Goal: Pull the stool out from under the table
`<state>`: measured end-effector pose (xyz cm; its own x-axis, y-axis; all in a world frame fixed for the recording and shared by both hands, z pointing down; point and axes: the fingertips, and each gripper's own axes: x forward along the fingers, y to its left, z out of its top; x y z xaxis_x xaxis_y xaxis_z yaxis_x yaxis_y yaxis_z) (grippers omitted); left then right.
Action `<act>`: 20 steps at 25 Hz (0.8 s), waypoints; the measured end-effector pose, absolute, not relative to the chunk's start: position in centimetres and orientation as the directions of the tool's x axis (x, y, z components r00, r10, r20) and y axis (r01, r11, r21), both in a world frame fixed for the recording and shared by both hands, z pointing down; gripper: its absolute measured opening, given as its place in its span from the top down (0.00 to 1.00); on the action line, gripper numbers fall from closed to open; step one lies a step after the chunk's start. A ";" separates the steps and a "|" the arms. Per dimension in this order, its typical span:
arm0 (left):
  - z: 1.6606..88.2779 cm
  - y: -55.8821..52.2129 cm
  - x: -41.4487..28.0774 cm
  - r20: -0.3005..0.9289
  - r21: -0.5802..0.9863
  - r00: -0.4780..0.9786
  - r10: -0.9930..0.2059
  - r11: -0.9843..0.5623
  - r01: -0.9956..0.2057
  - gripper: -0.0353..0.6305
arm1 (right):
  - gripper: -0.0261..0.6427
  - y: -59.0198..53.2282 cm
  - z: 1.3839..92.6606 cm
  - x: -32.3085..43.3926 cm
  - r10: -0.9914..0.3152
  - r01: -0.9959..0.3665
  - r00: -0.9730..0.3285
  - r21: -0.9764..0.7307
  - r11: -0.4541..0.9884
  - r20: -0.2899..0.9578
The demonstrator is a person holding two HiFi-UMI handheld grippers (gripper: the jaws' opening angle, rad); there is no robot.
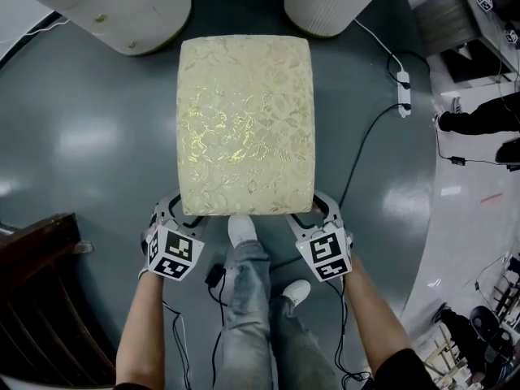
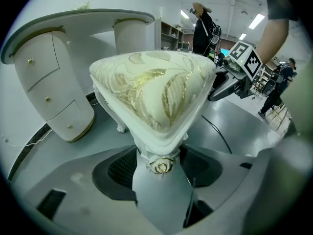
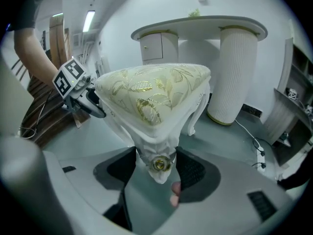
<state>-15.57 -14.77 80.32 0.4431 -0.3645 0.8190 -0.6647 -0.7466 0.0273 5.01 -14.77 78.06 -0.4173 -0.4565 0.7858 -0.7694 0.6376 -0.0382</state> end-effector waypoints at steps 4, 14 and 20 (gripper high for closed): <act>80.1 -14.7 -15.8 0.822 0.036 0.437 -0.365 -0.733 -0.679 0.55 | 0.50 -14.8 77.7 4.9 -0.470 -0.790 -0.413 -0.050 0.611 0.780; 78.5 -13.5 -17.7 0.836 0.035 0.399 -0.377 -0.688 -0.725 0.55 | 0.49 -13.2 76.2 6.3 -0.483 -0.826 -0.394 -0.071 0.559 0.782; 76.6 -11.9 -18.7 0.842 0.034 0.380 -0.382 -0.666 -0.745 0.55 | 0.50 -11.8 73.8 7.8 -0.510 -0.864 -0.368 -0.082 0.497 0.778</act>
